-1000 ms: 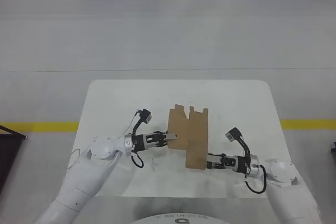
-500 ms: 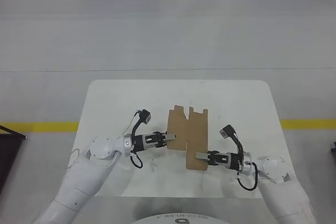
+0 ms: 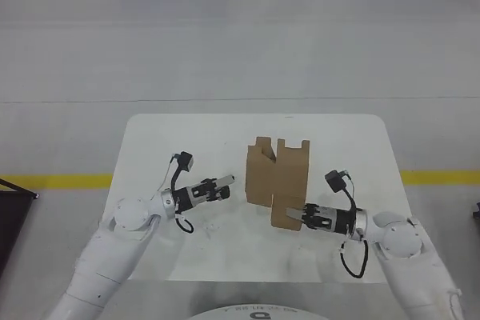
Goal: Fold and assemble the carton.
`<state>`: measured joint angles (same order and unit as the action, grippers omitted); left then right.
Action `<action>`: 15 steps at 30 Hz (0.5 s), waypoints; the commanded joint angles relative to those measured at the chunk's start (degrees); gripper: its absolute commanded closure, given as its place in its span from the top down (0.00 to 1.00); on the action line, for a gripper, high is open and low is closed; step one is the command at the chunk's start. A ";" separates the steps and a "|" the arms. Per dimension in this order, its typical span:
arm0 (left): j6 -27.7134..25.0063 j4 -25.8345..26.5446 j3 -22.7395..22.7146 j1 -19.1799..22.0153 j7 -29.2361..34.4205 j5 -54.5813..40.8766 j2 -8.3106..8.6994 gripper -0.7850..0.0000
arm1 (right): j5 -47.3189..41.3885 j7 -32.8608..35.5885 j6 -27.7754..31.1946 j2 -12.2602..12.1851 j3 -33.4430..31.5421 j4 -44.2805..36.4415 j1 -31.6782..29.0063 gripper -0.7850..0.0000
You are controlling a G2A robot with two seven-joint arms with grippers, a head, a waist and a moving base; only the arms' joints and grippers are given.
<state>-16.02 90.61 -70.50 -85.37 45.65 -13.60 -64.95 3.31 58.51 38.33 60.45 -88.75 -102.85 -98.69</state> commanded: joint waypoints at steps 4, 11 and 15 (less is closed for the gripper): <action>0.72 2.66 -5.40 -5.27 -3.88 3.20 1.07 1.00 | 16.39 -8.88 7.17 -0.19 -4.02 -5.14 -1.28 0.00; 0.98 5.70 -8.87 -8.92 -6.83 2.37 1.57 1.00 | 32.32 -22.72 14.51 0.08 -6.90 -9.38 -3.42 0.00; 0.98 5.70 -8.87 -8.92 -6.83 2.37 1.57 1.00 | 34.16 -28.58 15.03 0.38 -7.00 -9.12 -4.40 0.00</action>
<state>-15.05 96.34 -79.38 -94.31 38.78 -11.26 -63.38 37.99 29.41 53.48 60.83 -95.81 -112.06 -103.06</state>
